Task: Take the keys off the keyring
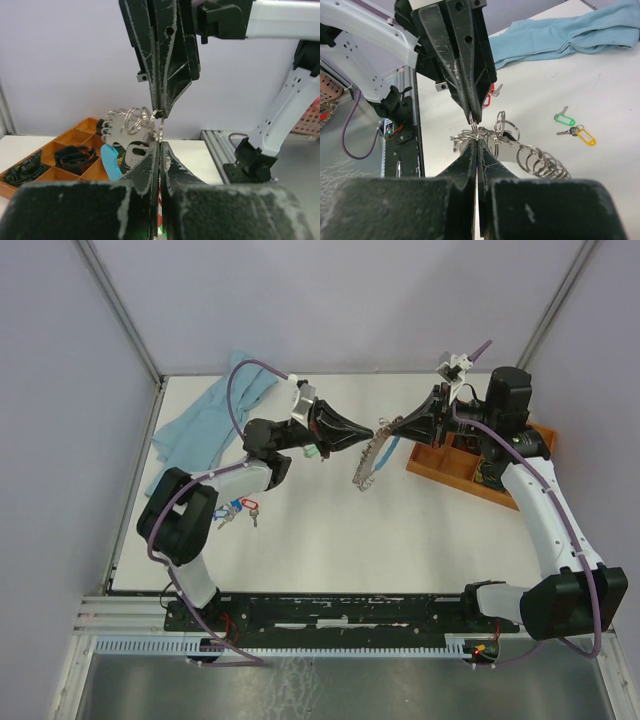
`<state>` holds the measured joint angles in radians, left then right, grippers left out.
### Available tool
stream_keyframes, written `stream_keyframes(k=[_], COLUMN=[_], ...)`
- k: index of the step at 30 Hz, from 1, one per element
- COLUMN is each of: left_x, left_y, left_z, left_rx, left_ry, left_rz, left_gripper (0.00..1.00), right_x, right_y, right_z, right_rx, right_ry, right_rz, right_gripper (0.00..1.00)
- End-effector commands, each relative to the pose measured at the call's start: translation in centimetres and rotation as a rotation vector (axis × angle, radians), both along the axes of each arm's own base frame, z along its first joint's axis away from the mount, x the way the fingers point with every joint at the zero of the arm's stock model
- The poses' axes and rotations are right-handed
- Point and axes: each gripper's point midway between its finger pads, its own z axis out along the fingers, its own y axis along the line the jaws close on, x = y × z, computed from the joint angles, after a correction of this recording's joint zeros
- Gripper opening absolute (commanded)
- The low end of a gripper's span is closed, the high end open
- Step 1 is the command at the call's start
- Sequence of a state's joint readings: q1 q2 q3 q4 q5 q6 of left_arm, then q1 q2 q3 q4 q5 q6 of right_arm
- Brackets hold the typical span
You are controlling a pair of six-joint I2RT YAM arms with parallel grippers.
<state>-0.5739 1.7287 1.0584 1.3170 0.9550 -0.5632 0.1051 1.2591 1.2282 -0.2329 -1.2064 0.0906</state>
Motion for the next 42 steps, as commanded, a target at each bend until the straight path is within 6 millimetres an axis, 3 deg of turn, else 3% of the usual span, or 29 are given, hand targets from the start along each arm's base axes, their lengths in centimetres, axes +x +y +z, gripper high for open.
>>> stream_keyframes(k=[1,16,23,27,37,42], left_x=[-1.8,-1.5,-1.8,-2.3,-4.4,-4.9], left_y=[2.3,2.3,2.3,2.2,2.8,3.0], left_z=[3.9,3.6,3.8,3.5,1.2,0.3], left_rx=[-0.171,-0.172,-0.164,-0.145,-0.078,-0.088], left_ry=[-0.037,-0.043,-0.041,-0.074,-0.289,-0.433], left_rz=[-0.101,-0.089,-0.107,-0.115,-0.107,-0.048], left_gripper=[0.03,0.03,0.03,0.03,0.03,0.03], right_x=[-0.3,-0.2,-0.2,-0.3,-0.2,0.2], right_y=[0.3,0.8,0.6,0.7,0.5,0.9], right_z=[1.7,0.6,-0.3,-0.4,-0.4,-1.0], right_rx=[0.032,0.014,-0.023,-0.015,-0.032,0.018], right_ry=[-0.042,-0.022,-0.038,-0.038,-0.063,0.014], right_rz=[0.005,0.012,0.007,0.017,0.012,0.015], right_gripper=[0.01,0.01,0.43,0.53,0.55,0.46])
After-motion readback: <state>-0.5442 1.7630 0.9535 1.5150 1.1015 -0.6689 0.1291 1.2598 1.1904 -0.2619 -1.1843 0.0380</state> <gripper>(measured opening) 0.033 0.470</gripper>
